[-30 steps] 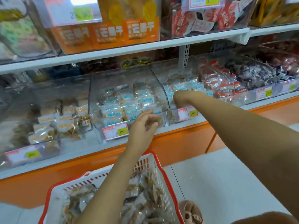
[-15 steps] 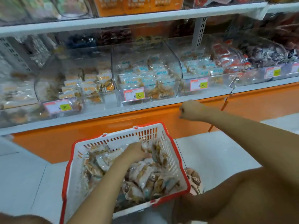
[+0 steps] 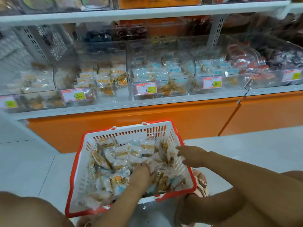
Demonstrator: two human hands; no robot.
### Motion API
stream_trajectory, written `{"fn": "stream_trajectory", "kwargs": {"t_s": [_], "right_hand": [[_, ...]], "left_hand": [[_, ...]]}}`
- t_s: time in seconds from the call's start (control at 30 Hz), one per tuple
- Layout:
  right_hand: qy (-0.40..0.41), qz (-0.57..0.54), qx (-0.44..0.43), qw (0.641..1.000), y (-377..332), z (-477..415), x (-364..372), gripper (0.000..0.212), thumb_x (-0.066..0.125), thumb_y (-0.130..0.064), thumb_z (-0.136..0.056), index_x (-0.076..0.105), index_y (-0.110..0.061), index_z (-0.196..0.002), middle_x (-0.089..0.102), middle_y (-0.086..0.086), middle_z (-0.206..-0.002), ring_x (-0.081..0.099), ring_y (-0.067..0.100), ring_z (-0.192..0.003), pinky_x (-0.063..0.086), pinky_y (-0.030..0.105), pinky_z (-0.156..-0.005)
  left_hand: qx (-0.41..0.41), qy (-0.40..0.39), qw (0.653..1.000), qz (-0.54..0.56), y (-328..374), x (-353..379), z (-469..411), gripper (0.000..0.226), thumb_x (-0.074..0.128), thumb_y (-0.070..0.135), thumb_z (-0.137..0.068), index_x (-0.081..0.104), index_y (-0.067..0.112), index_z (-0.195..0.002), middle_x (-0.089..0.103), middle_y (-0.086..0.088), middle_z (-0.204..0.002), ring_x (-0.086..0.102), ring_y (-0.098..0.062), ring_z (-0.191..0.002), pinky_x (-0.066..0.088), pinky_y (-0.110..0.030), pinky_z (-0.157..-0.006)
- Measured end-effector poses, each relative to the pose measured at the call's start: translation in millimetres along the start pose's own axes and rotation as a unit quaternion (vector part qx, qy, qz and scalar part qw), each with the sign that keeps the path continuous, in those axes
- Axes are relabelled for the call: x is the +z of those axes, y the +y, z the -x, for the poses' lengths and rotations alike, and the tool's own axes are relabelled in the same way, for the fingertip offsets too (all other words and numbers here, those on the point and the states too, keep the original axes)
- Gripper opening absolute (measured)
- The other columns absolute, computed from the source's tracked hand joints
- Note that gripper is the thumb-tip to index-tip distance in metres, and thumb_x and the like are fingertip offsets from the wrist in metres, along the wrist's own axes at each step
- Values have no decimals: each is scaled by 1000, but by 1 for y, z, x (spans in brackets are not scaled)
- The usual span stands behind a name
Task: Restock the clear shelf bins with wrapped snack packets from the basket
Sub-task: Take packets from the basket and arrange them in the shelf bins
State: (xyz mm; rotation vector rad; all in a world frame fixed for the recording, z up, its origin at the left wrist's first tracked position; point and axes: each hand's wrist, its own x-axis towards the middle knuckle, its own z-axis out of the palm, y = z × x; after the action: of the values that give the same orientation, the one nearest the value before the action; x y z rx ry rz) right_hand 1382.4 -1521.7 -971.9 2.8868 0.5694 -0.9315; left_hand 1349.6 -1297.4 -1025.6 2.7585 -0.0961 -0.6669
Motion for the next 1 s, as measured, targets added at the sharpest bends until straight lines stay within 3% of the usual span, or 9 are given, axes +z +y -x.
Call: {"fn": "stream_trajectory", "kwargs": {"t_s": [0.1, 0.23, 0.27, 0.37, 0.43, 0.53, 0.67, 0.87, 1.0], "right_hand": [[1, -1, 2, 1000, -4, 1, 3, 48, 46, -22, -98, 37, -16, -146, 12, 0, -161, 22, 20, -144, 29, 34, -113], [33, -89, 22, 995, -3, -3, 0, 48, 54, -29, -95, 43, -17, -140, 33, 5, -152, 34, 26, -135, 34, 37, -109], [63, -146, 37, 987, -4, -4, -3, 48, 58, -33, -93, 47, -18, -137, 41, 5, -146, 42, 24, -130, 38, 35, -105], [110, -380, 60, 917, -7, -5, -25, 54, 63, -43, -89, 53, -16, -134, 54, 2, -134, 54, 19, -117, 44, 29, -96], [79, -554, 26, 828, -13, 2, -45, 50, 66, -43, -85, 59, -15, -126, 61, 2, -124, 59, 18, -110, 48, 31, -96], [100, -642, -20, 760, -17, 15, -69, 27, 71, -30, -83, 68, -11, -102, 69, 4, -103, 66, 16, -94, 55, 30, -86], [142, -581, -11, 801, -2, 38, -108, 28, 77, -12, -78, 66, -11, -103, 71, 7, -101, 69, 14, -87, 55, 20, -69], [207, -568, -42, 795, 41, 78, -155, 27, 76, -12, -78, 69, -7, -104, 72, 10, -102, 69, 23, -92, 52, 33, -83], [239, -513, -44, 823, 75, 105, -177, 19, 75, -6, -78, 72, -13, -95, 72, 8, -93, 65, 15, -81, 49, 25, -75]], "left_hand": [[0, 20, 1000, 15, 1, -1, -6, 23, 54, 20, -93, 57, 9, -112, 62, -8, -112, 61, -21, -101, 49, -27, -81], [-41, 16, 965, 258, 4, -25, -14, 17, 56, 16, -92, 59, 12, -76, 63, -4, -77, 60, -14, -66, 48, -20, -57], [-54, -12, 929, 367, 5, -35, -14, 12, 59, 12, -91, 63, 9, -80, 67, -7, -81, 64, -16, -68, 50, -20, -59], [-29, -133, 712, 689, 17, -65, -7, 21, 61, 3, -88, 64, -2, -109, 70, -19, -106, 70, -28, -91, 58, -27, -71], [6, -152, 648, 746, 28, -82, -3, 25, 57, 0, -89, 61, -3, -114, 68, -21, -111, 69, -29, -95, 58, -29, -75], [48, -124, 691, 711, 44, -98, -1, 27, 60, -2, -87, 61, 4, -113, 70, -15, -108, 67, -27, -96, 57, -33, -83], [104, -27, 823, 558, 68, -120, -6, 31, 74, 5, -79, 65, 15, -106, 73, -2, -102, 69, -16, -93, 55, -27, -77], [175, 36, 817, 549, 125, -163, -12, 21, 69, 25, -85, 65, 20, -105, 70, 0, -105, 67, -10, -94, 54, -24, -83], [225, 72, 815, 529, 164, -194, -30, 23, 78, 24, -78, 68, 23, -98, 70, -3, -106, 67, -16, -95, 56, -31, -82]]}}
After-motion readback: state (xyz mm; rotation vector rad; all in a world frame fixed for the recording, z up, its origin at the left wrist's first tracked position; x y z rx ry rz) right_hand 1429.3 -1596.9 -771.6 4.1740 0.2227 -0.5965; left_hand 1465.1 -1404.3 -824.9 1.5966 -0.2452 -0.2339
